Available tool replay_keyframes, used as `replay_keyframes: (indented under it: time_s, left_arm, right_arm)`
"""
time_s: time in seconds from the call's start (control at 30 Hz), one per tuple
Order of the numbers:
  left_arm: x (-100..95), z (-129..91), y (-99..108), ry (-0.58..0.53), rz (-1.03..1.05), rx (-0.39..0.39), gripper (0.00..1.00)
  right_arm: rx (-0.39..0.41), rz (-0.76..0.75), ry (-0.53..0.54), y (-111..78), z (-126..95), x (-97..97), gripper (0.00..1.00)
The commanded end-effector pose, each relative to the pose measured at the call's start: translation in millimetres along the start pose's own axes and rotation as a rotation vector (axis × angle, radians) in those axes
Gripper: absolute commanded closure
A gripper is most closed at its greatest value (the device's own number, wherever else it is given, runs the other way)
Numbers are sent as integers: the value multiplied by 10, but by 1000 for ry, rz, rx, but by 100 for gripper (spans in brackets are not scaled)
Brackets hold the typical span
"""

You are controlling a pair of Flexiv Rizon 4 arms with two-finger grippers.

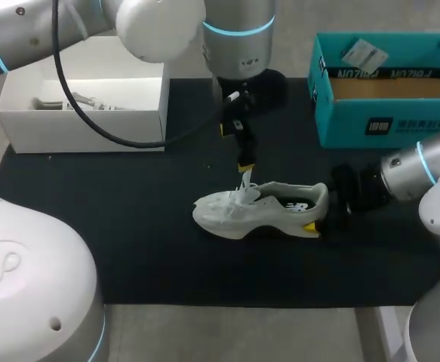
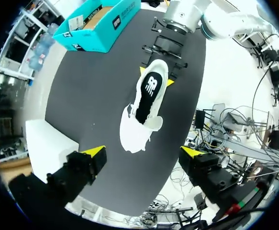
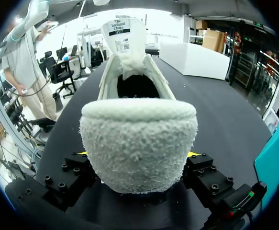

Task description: Take the shoe out of the shoebox, open the shoe tongue, remove and reinsert the insole, then place the shoe into the shoebox

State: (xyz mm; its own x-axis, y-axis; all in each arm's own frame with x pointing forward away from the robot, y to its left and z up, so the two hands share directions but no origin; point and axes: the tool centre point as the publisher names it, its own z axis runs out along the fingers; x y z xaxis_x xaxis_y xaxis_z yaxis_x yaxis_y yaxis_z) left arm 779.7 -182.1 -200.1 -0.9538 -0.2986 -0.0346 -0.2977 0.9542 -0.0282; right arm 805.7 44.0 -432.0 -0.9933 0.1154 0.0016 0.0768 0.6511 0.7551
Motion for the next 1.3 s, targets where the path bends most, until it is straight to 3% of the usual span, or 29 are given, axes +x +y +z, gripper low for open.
replay_keyframes:
  time_s: [0.03, 0.1, 0.13, 0.17, 0.37, 0.87, 1.0, 1.3]
  left_arm:
    - [79, -8, -104, -17, 236, 151, 0]
    - [73, 43, -148, -15, 198, 212, 0]
    - [68, 70, -170, -1, 191, 243, 80]
    - [62, 100, -188, 5, 176, 270, 100]
    - [138, 239, -328, 63, 217, 263, 100]
    - [138, 239, -328, 63, 217, 263, 100]
    - [238, 386, -492, 2, 270, 321, 100]
    - [433, 709, -824, 1, 325, 329, 100]
  right_arm:
    - [3, 0, -3, -16, 16, -3, 100]
    - [3, 0, -3, -16, 16, -3, 100]
    - [3, 0, -3, -16, 16, -3, 100]
    - [3, 0, -3, -16, 16, -3, 100]
    - [3, 0, -3, -16, 16, -3, 100]
    - [3, 0, -3, -16, 16, -3, 100]
    - [3, 0, -3, -16, 16, -3, 100]
    - [3, 0, -3, -16, 16, -3, 100]
